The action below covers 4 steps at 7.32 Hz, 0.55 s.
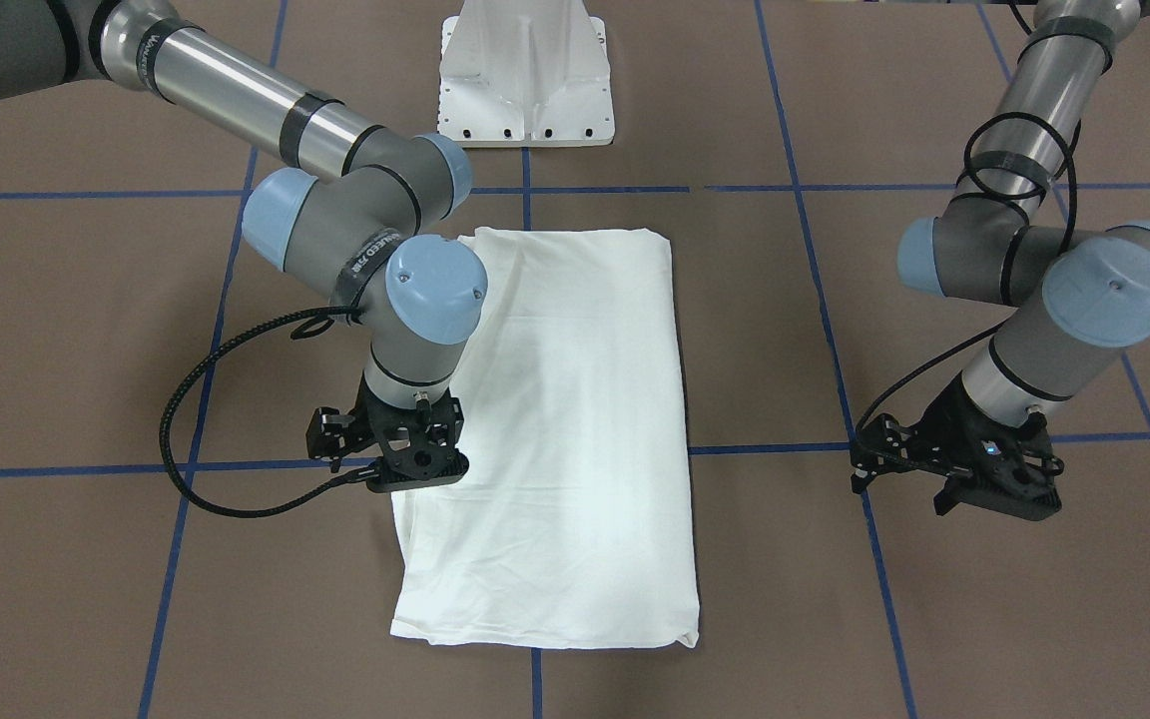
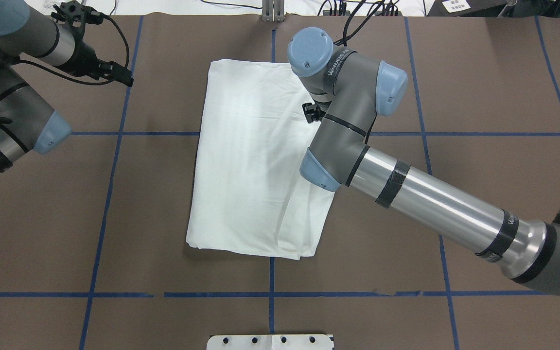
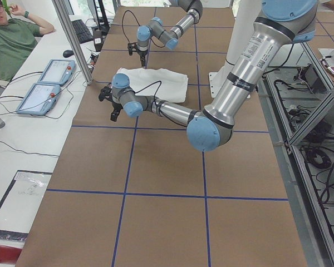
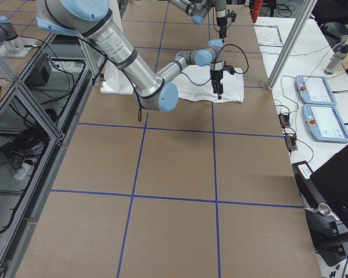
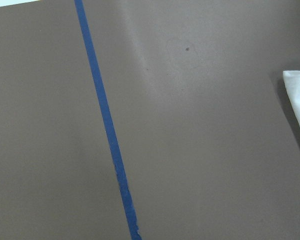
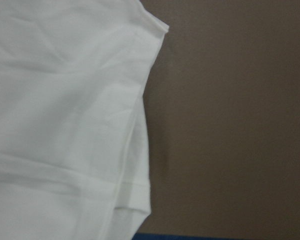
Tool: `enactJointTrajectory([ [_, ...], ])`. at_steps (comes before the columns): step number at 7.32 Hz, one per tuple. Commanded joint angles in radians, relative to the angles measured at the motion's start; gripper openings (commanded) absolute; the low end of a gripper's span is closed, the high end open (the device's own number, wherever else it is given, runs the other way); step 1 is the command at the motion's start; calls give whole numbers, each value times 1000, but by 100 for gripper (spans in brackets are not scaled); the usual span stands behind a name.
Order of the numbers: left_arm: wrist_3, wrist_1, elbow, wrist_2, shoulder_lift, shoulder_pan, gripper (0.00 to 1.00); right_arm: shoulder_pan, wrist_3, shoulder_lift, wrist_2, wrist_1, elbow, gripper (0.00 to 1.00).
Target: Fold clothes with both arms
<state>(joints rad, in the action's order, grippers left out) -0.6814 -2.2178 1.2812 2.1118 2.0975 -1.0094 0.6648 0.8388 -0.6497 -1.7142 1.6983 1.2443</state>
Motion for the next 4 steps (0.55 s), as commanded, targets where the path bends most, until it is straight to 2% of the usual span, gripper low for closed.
enactJointTrajectory([
  [1,-1,0,3,-1,-1,0,100,-117,295,34,-16,-22,26,100],
  [2,-1,0,3,-1,-2,0,100,-140,340,38,-6,-2,38,100],
  [4,-3,1,21,-1,-16,2,100,-220,394,44,59,145,90,100],
])
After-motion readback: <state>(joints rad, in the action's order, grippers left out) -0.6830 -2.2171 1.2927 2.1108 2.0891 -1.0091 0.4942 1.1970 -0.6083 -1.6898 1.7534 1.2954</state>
